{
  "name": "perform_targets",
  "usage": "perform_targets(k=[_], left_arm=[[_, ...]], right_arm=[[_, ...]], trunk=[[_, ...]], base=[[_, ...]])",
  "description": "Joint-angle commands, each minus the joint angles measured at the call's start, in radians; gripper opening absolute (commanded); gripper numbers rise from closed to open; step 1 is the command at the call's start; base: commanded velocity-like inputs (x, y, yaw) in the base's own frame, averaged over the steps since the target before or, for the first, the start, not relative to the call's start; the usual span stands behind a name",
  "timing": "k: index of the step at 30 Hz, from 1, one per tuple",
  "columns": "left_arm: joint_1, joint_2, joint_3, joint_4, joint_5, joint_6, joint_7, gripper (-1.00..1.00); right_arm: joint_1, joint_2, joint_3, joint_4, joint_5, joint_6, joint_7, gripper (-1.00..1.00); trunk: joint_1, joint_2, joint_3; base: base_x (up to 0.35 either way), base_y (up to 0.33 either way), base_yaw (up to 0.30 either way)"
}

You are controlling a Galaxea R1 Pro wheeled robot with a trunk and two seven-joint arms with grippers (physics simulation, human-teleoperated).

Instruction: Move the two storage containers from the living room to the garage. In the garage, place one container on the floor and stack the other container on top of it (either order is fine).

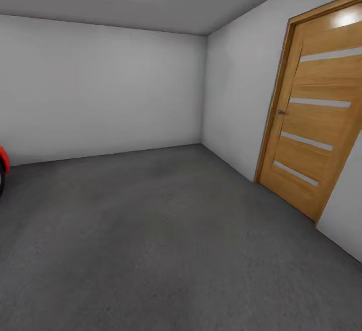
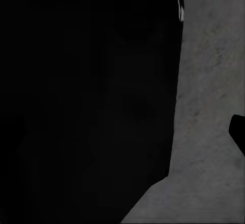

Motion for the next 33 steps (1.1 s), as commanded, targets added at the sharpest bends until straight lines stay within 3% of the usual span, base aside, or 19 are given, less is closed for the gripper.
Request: perform_targets(k=[1, 6, 16, 24, 33], left_arm=[[-0.002, 0.006, 0.004, -0.006, 0.002, -0.006, 0.002, 1.0], [-0.002, 0.014, 0.003, -0.018, 0.002, -0.016, 0.002, 1.0], [-0.002, 0.021, 0.005, -0.026, 0.002, -0.026, 0.002, 1.0], [-0.002, 0.021, 0.005, -0.026, 0.002, -0.026, 0.002, 1.0], [-0.002, 0.022, 0.005, -0.026, 0.003, -0.026, 0.002, 1.0]], right_arm=[[-0.006, -0.002, 0.006, -0.005, 0.006, -0.006, 0.003, 1.0], [-0.01, -0.002, 0.034, -0.004, 0.007, -0.021, 0.003, 1.0], [-0.011, -0.003, 0.09, -0.003, -0.05, -0.058, 0.006, 1.0], [-0.011, -0.003, 0.135, -0.003, -0.094, -0.058, 0.006, 1.0], [-0.011, -0.002, 0.186, -0.003, -0.096, -0.058, 0.006, 1.0]], trunk=[[0.0, 0.0, 0.0], [0.0, 0.0, 0.0], [0.0, 0.0, 0.0], [0.0, 0.0, 0.0], [0.0, 0.0, 0.0]], base=[[0.0, 0.0, 0.0], [0.0, 0.0, 0.0], [0.025, 0.0, 0.0], [0.277, 0.0, 0.0], [0.32, 0.0, 0.0]])
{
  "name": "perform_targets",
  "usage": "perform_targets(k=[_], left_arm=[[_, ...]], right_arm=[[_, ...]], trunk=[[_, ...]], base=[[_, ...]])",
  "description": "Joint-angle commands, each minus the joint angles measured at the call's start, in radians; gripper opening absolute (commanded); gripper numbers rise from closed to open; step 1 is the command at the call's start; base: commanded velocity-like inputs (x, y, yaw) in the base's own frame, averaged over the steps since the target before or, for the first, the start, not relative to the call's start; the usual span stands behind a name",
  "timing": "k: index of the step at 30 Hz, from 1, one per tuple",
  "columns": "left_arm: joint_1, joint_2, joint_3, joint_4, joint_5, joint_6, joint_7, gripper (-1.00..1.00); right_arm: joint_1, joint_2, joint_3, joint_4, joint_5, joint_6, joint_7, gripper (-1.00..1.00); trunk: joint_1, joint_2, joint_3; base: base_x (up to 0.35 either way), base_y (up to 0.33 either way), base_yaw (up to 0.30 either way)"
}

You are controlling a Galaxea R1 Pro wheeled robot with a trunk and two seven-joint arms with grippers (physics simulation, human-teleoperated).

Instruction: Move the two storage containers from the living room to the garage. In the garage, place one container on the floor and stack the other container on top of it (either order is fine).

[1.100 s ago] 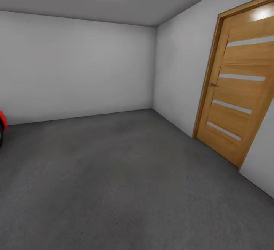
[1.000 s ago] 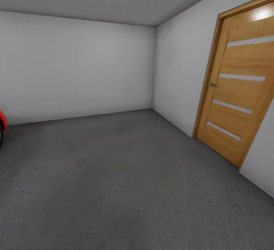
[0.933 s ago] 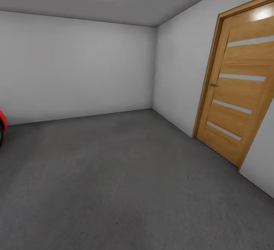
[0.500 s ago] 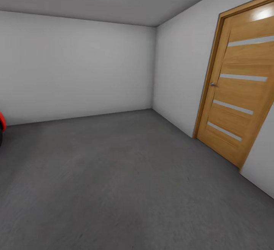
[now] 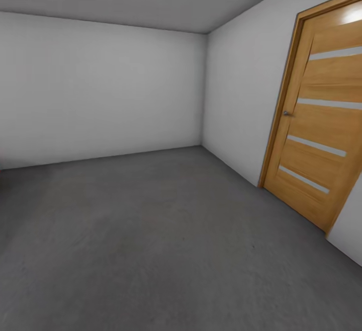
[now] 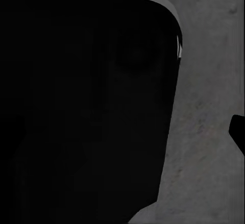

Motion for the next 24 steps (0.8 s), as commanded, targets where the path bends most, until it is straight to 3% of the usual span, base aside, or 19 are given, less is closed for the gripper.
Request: perform_targets(k=[1, 18, 24], left_arm=[[0.0, 0.0, 0.0, 0.0, 0.0, -0.002, 0.0, 1.0], [0.0, 0.004, 0.001, 0.0, 0.002, 0.004, 0.0, 1.0], [0.0, 0.004, 0.001, -0.001, 0.002, 0.005, 0.0, 1.0]], right_arm=[[-0.001, 0.0, 0.305, 0.001, -0.009, -0.003, 0.001, 1.0], [-0.001, 0.0, 0.306, 0.001, -0.01, -0.005, 0.001, 1.0], [-0.001, 0.001, 0.305, 0.001, -0.01, -0.005, 0.001, 1.0]], trunk=[[0.001, 0.0, -0.001], [0.001, 0.0, -0.001], [0.001, 0.0, -0.001]], base=[[0.322, 0.0, 0.0], [0.322, 0.0, 0.0], [0.322, 0.0, -0.133]])
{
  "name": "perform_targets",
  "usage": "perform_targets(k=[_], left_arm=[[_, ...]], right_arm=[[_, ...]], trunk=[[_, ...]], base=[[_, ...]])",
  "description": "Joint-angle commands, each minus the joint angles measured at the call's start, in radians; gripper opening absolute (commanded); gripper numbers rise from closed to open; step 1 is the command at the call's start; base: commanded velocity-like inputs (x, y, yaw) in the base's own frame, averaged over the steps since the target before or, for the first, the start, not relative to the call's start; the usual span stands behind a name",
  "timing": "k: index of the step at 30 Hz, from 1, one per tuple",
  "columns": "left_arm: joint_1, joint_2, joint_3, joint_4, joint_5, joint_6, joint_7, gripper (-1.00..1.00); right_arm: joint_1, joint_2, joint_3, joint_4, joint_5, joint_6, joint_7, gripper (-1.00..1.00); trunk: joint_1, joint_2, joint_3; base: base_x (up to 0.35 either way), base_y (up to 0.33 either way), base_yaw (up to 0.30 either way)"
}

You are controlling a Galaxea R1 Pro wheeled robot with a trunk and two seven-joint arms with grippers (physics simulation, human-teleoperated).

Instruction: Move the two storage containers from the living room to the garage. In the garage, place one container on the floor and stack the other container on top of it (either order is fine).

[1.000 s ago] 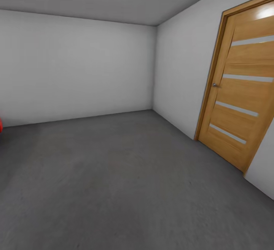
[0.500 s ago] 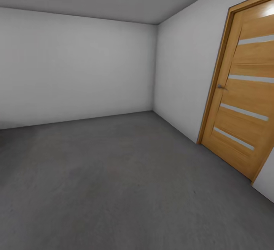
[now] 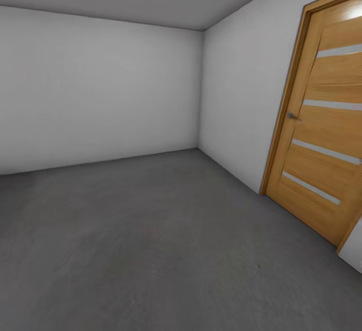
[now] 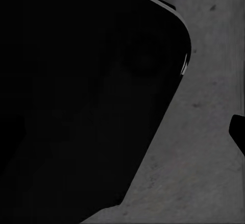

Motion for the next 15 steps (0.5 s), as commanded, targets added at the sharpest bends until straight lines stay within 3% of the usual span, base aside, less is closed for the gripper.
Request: perform_targets(k=[1, 15], left_arm=[[0.0, 0.0, 0.0, 0.0, 0.0, -0.002, 0.0, 1.0], [0.0, 0.0, 0.001, -0.002, 0.0, 0.0, 0.0, 1.0]], right_arm=[[-0.001, 0.0, 0.008, 0.0, -0.009, -0.003, 0.001, 1.0], [0.0, 0.002, 0.008, 0.001, -0.009, -0.003, 0.001, 1.0]], trunk=[[0.001, 0.0, -0.001], [0.001, 0.0, -0.001]], base=[[0.322, 0.0, -0.222], [0.322, 0.0, -0.243]])
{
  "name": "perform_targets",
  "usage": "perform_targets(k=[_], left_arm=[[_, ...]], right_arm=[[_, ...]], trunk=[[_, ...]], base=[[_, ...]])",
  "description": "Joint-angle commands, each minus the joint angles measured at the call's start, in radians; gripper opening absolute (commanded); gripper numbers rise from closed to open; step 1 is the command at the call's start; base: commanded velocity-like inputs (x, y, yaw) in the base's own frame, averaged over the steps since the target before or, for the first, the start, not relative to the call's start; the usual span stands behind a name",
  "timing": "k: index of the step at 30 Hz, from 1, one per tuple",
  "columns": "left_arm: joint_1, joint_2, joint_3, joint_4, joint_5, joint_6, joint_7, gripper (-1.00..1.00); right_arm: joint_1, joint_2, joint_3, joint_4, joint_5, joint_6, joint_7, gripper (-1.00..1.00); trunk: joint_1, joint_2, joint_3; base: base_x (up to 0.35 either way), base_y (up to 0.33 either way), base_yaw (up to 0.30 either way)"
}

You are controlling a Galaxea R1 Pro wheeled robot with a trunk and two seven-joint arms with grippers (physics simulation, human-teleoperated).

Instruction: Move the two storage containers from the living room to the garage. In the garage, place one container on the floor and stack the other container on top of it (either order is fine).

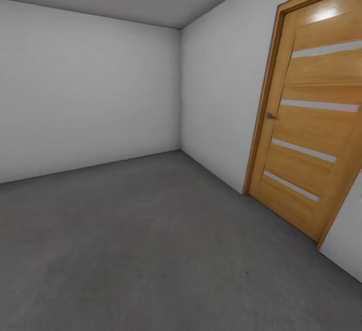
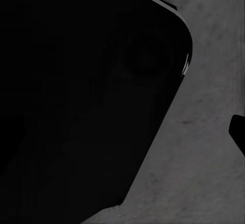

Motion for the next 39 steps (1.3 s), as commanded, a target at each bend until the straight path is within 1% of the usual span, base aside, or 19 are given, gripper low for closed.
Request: perform_targets(k=[1, 7, 10, 39], left_arm=[[0.0, 0.0, 0.0, 0.0, 0.0, -0.002, 0.0, 1.0], [0.0, 0.0, 0.0, -0.001, 0.001, 0.0, 0.001, 1.0], [0.0, 0.0, 0.001, -0.001, 0.002, 0.001, 0.001, 1.0], [0.0, -0.005, 0.004, 0.0, 0.008, -0.009, 0.001, 1.0]], right_arm=[[-0.001, 0.0, 0.008, 0.001, -0.009, -0.003, 0.001, 1.0], [-0.001, 0.001, 0.009, 0.001, -0.009, -0.003, 0.001, 1.0], [-0.001, 0.001, 0.009, 0.001, -0.009, -0.003, 0.001, 1.0], [-0.001, -0.003, 0.011, 0.001, -0.007, -0.005, 0.0, 1.0]], trunk=[[0.001, 0.0, -0.001], [0.001, 0.0, -0.001], [0.001, 0.0, -0.001], [0.001, 0.0, -0.001]], base=[[0.322, 0.0, -0.247], [0.323, 0.0, -0.228], [0.323, 0.0, -0.072], [0.324, 0.0, -0.003]])
